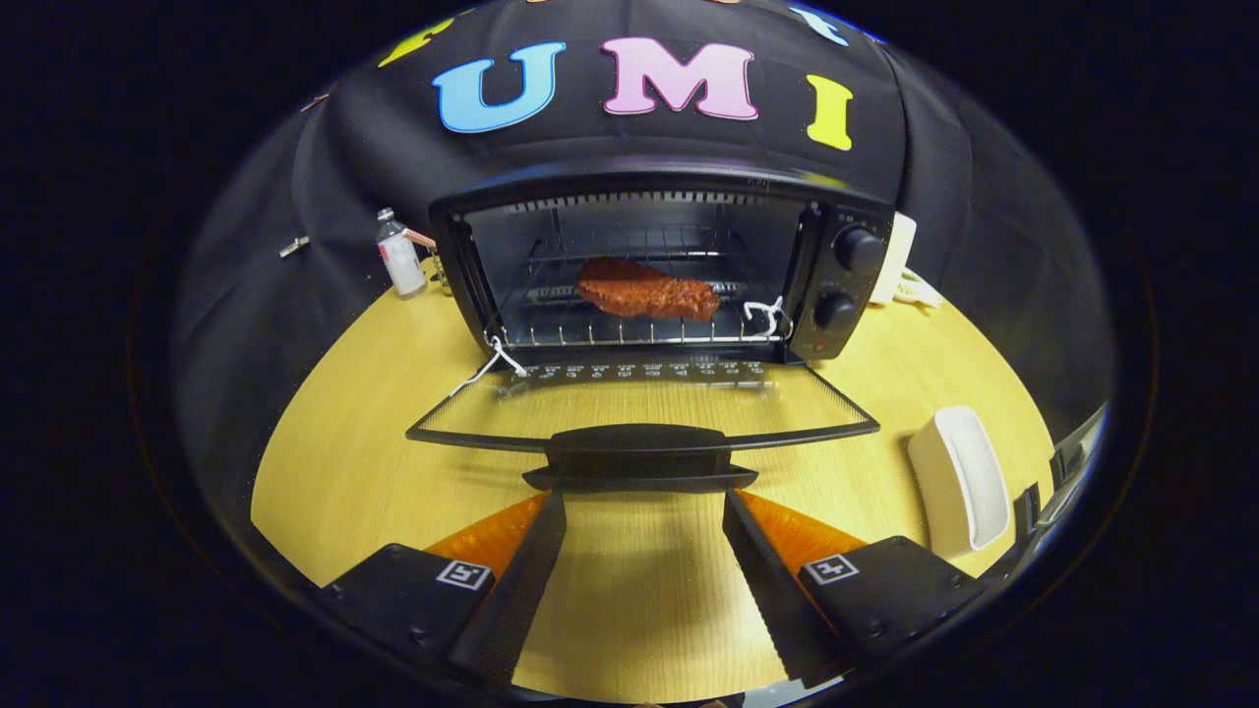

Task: Open the toaster oven, put the food inside, and close the toaster oven door.

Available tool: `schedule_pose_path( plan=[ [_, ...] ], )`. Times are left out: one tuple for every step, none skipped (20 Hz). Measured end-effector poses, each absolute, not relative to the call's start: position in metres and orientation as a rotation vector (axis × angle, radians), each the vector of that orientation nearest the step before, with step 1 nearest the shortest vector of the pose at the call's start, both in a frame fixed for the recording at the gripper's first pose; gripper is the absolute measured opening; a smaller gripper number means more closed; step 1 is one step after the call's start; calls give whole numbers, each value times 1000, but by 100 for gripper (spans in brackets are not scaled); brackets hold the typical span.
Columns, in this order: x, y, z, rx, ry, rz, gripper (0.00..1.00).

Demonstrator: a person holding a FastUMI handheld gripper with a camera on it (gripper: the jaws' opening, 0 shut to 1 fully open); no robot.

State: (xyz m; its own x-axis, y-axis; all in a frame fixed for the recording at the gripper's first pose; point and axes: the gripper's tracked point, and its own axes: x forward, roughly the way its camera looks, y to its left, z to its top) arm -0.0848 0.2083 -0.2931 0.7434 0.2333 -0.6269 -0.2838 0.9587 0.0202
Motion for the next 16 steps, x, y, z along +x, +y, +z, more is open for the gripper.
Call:
schedule_pose_path(
  plan=[
    [-82,209,-282,-86,655,283,99],
    [-77,211,-270,-93,629,281,99],
    [-74,213,-256,-100,603,280,99],
    [-68,217,-245,-106,579,279,99],
    [-60,221,-234,-110,552,281,99],
    [-52,225,-226,-109,533,286,99],
    [-42,231,-219,-109,518,291,99],
    [-32,236,-212,-109,503,297,99],
    [-20,239,-204,-111,485,297,99],
    [-11,242,-197,-112,465,296,99],
    [1,244,-192,-108,457,298,98],
    [6,247,-185,-98,447,302,98],
    [7,246,-177,-91,433,305,98],
    [4,247,-168,-90,417,312,99],
    [-1,247,-158,-91,402,323,98],
    [-10,248,-149,-93,388,335,98]
  ],
)
